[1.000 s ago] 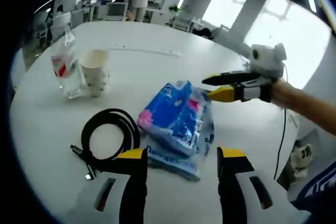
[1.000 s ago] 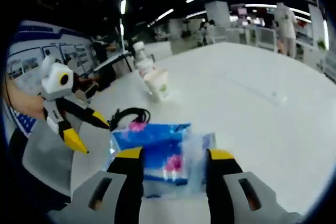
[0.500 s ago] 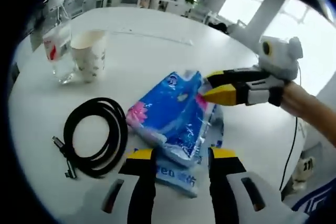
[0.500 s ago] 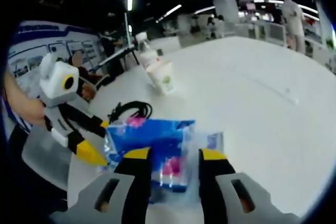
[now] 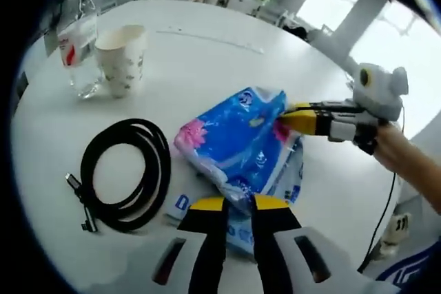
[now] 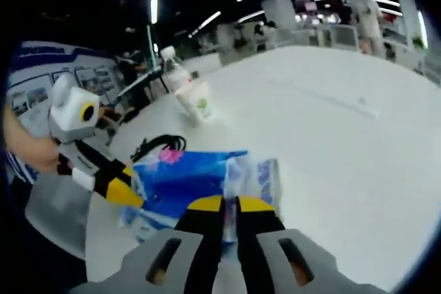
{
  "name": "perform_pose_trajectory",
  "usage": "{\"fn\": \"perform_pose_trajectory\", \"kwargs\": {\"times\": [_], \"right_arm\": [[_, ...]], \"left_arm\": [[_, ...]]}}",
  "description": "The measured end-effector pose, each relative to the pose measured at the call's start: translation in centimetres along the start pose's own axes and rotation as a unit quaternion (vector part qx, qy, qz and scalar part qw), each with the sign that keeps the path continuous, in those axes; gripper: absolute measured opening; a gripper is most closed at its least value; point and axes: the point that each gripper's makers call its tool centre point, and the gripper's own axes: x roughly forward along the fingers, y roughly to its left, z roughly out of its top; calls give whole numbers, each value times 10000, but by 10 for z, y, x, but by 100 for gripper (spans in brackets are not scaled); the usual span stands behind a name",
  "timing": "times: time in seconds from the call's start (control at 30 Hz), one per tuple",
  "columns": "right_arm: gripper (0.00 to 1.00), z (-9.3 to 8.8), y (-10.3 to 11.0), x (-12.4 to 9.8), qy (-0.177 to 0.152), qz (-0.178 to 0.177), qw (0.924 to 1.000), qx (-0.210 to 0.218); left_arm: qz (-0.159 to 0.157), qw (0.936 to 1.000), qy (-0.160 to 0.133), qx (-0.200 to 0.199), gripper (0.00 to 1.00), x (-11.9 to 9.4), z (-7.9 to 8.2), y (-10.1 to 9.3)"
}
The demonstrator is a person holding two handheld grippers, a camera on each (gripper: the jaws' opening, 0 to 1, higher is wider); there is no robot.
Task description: Arrange the tabletop items into an orderly group along one side of the table until the central work area is clear of visible clutter.
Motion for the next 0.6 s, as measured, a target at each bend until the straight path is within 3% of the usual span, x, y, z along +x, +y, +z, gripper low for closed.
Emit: {"fn": "perform_pose_trajectory", "kwargs": {"times": [0.23, 0.6], "right_arm": [[0, 9, 4, -6, -229, -92, 9997, -24], [0, 31, -2, -33, -739, -451, 9962, 92]], "left_arm": [[-13, 9998, -92, 164, 5, -4, 7, -1], [-108, 9969, -408, 665, 1, -11, 39, -10]]}}
